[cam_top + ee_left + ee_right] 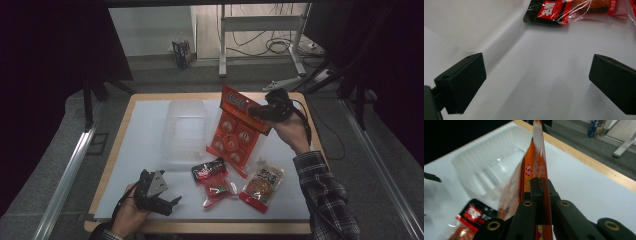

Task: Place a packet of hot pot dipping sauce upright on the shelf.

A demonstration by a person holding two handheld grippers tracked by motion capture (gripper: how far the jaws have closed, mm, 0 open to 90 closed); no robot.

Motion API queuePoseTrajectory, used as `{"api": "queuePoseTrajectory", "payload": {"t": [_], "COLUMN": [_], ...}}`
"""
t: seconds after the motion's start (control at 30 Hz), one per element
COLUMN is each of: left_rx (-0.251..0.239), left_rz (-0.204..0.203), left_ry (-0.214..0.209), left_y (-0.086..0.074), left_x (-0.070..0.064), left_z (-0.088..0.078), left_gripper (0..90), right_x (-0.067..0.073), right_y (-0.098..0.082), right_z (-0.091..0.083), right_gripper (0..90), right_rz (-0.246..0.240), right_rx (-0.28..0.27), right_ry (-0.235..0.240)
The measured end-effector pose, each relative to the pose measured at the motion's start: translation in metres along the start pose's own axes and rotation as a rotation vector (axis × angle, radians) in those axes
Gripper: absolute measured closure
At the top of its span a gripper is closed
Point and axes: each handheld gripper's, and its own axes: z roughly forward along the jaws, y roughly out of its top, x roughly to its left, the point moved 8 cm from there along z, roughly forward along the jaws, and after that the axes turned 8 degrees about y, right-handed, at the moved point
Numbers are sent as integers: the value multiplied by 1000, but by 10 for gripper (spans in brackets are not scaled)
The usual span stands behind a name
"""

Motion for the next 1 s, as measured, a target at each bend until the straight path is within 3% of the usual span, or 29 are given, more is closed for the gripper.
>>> {"api": "queuePoseTrajectory", "payload": {"t": [0.17,0.37,0.67,1.0], "left_rx": [-41,-43,-40,-31], "left_rz": [-58,-57,-53,-42], "left_ry": [-22,-20,-20,-20], "left_y": [3,3,3,3], "left_x": [4,4,3,4], "left_z": [-4,-4,-3,-3], "left_gripper": [4,4,4,5], "right_x": [24,43,41,47], "right_y": [16,33,56,84], "right_z": [2,3,-5,-7], "right_gripper": [887,888,888,888], "right_rz": [-53,-97,-105,-104], "right_rx": [-2,0,-26,-72], "right_ry": [15,2,-52,-45]}}
